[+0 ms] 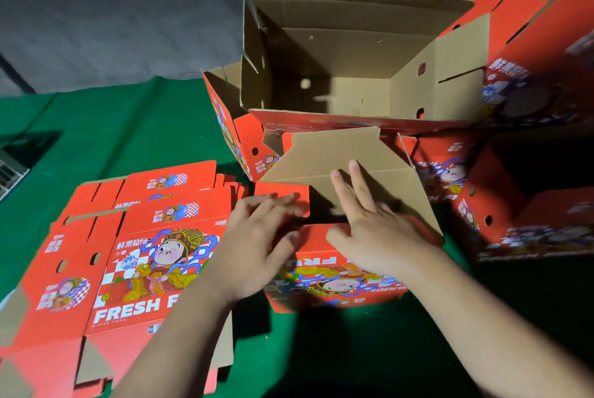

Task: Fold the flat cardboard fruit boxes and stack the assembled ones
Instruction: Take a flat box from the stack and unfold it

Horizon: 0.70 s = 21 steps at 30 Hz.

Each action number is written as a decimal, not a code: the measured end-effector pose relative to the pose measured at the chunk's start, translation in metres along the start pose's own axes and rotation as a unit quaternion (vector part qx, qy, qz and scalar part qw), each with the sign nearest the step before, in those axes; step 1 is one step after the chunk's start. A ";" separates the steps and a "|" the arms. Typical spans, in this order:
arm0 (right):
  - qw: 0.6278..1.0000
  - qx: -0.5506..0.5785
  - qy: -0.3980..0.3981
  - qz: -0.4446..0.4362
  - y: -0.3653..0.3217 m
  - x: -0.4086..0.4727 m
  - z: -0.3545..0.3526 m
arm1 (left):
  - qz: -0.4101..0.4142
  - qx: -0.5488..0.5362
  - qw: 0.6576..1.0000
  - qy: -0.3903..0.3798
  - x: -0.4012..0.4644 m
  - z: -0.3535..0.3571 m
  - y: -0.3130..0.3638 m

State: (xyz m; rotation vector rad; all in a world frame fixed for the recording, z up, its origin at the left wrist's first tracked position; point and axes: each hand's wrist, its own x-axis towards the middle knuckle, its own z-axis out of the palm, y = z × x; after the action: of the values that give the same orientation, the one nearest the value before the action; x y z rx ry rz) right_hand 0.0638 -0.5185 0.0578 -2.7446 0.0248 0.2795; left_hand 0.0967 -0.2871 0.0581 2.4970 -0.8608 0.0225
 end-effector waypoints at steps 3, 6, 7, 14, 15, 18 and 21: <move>0.981 -0.034 0.189 -0.034 -0.005 -0.015 0.005 | -0.065 0.138 0.988 0.000 0.020 0.003 0.005; 0.905 0.027 0.424 -0.003 -0.006 -0.031 0.014 | -0.095 0.193 0.977 0.007 0.048 0.006 0.007; 0.894 0.058 0.444 0.031 -0.003 -0.035 0.014 | -0.109 0.184 0.977 0.003 0.052 0.007 0.007; 0.962 -0.037 0.270 0.037 0.023 -0.040 0.009 | -0.155 -0.019 0.982 0.105 0.061 0.011 0.002; 0.957 -0.055 0.282 0.022 0.024 -0.041 0.010 | -0.165 -0.088 0.972 0.143 0.059 0.010 -0.001; 0.940 0.047 0.339 0.005 0.031 -0.040 0.000 | -0.195 -0.171 0.958 0.125 0.053 0.011 -0.010; 0.893 0.242 0.376 0.051 0.044 -0.026 -0.018 | -0.164 -0.205 0.963 0.068 0.050 0.013 -0.008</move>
State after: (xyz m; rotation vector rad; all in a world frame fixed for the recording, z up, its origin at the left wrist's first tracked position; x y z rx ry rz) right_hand 0.0389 -0.5663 0.0631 -2.1862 0.3889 -0.6845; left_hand 0.1395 -0.3165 0.0514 2.1827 -0.3435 -0.0866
